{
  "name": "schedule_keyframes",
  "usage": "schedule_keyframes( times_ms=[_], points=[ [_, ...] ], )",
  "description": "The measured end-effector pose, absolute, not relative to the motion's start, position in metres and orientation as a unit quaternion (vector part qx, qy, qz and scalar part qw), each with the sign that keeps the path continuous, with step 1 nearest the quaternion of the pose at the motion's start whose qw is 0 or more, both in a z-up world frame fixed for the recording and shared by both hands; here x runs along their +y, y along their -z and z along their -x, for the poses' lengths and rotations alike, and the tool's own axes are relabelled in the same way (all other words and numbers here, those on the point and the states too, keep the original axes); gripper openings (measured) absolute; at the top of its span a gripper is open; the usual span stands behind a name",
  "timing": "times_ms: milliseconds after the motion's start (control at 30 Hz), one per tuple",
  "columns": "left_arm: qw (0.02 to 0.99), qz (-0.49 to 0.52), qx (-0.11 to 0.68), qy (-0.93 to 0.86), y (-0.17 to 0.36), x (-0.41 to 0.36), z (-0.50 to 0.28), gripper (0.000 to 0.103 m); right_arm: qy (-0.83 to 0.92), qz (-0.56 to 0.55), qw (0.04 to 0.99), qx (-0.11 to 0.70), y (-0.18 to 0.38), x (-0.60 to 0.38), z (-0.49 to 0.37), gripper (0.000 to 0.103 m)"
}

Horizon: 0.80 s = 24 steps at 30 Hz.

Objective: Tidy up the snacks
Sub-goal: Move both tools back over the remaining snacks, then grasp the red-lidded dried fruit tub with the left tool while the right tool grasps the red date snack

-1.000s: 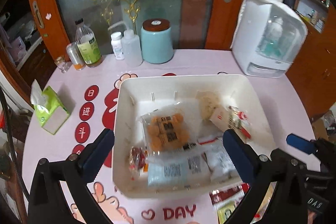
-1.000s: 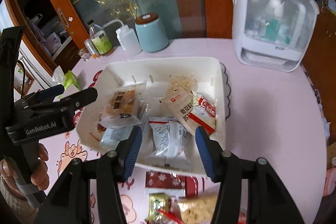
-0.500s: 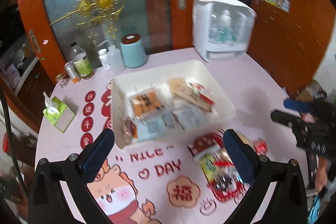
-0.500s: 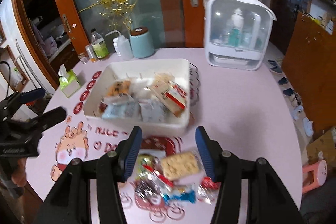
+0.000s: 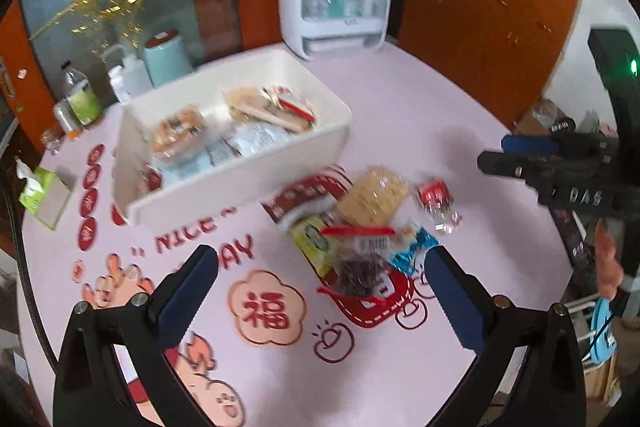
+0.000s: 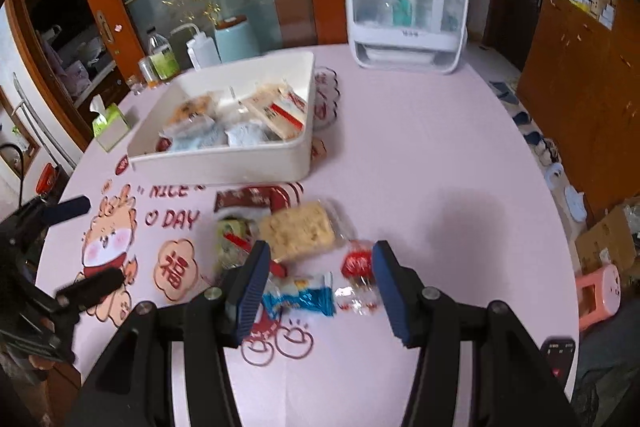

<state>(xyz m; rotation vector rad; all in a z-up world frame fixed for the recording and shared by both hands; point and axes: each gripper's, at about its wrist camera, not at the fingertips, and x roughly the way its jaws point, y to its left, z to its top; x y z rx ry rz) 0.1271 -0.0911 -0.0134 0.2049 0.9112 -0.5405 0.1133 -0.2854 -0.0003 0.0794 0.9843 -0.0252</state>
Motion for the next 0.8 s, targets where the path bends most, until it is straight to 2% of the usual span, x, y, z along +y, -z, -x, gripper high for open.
schedule_keyframes(
  times_ms=[300, 800],
  points=[
    [0.839, -0.108, 0.461, 0.267, 0.087, -0.113, -0.124, 0.103, 0.027, -0.056, 0.859, 0.508, 0.05, -0.308, -0.124, 0.053],
    [0.813, -0.102, 0.516, 0.251, 0.148, -0.134, -0.143, 0.093, 0.026, -0.109, 0.831, 0.545, 0.112, -0.333, -0.141, 0.053]
  ],
)
